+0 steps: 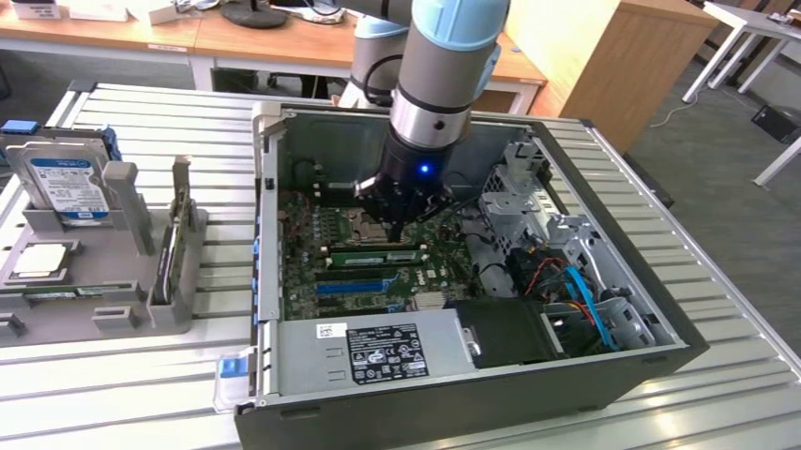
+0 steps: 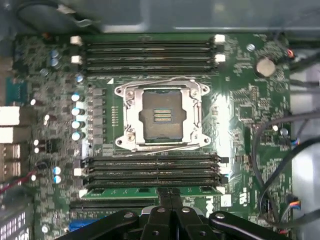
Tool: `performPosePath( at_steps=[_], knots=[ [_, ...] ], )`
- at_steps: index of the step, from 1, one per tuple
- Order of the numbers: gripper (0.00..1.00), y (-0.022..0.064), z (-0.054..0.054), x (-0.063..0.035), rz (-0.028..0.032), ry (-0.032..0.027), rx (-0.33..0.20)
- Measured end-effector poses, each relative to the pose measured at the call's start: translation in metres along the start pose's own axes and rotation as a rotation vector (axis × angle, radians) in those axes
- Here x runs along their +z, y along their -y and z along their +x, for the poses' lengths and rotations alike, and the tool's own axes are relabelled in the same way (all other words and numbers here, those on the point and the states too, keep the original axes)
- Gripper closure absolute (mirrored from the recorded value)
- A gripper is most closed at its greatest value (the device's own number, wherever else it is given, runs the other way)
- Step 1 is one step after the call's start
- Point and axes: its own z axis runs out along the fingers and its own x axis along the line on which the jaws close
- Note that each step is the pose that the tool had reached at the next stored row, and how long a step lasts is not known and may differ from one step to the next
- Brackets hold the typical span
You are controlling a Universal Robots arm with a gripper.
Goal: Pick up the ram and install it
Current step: 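Press down the ram until it locks into place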
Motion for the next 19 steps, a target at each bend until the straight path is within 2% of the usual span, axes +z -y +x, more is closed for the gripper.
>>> performPosePath(
  at_steps=[2, 10, 14, 19],
  knots=[
    [0.9, 0.0, 0.0, 0.0001, 0.0002, 0.0008, 0.022],
    [0.9, -0.0001, 0.0, 0.0, -0.0001, 0.0007, 0.024],
    [0.9, -0.0001, 0.0, -0.0018, 0.0007, -0.0053, 0.024],
    [0.9, -0.0002, -0.0001, -0.0054, 0.0007, -0.0066, 0.024]
  ],
)
